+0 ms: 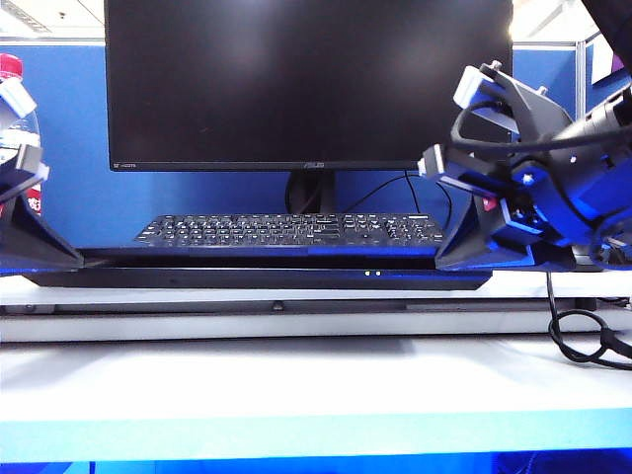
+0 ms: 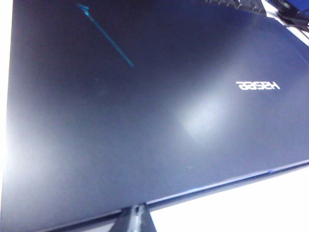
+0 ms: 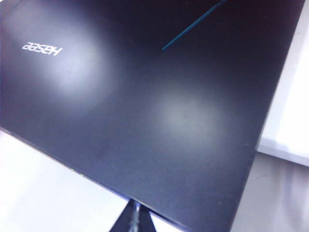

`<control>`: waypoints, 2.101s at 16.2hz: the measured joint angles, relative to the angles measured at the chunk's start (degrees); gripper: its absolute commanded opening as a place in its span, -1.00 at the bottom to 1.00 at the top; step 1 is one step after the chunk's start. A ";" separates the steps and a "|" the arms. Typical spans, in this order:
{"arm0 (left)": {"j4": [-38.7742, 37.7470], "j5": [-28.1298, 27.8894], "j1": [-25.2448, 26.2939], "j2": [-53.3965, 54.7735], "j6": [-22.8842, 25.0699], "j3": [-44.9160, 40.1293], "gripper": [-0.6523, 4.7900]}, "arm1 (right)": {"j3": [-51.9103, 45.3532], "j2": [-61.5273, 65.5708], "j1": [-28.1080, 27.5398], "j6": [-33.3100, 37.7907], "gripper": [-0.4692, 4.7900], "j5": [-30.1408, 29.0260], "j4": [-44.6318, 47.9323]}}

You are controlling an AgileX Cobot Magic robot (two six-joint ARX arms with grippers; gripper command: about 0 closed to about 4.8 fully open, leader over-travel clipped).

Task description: Open the lid of the black laptop.

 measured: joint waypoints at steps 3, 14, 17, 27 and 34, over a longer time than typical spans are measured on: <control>0.90 -0.07 0.00 0.02 -0.24 0.02 -0.67 | 0.37 0.00 0.00 0.02 -0.83 0.00 0.11; 3.52 0.35 0.00 0.15 -1.18 2.08 -0.67 | 2.29 0.09 -1.07 0.02 -0.83 0.35 2.12; 4.11 0.39 0.00 0.13 -1.18 4.42 -0.67 | 5.20 0.09 -1.90 -0.50 -0.83 0.22 2.03; -0.28 0.33 0.37 0.17 0.37 14.32 -0.67 | 13.66 0.17 -4.24 -2.78 -0.83 0.26 0.11; -3.28 0.33 0.37 0.26 2.91 18.95 -0.67 | 17.29 0.22 -5.88 -3.10 -0.82 -0.42 -1.44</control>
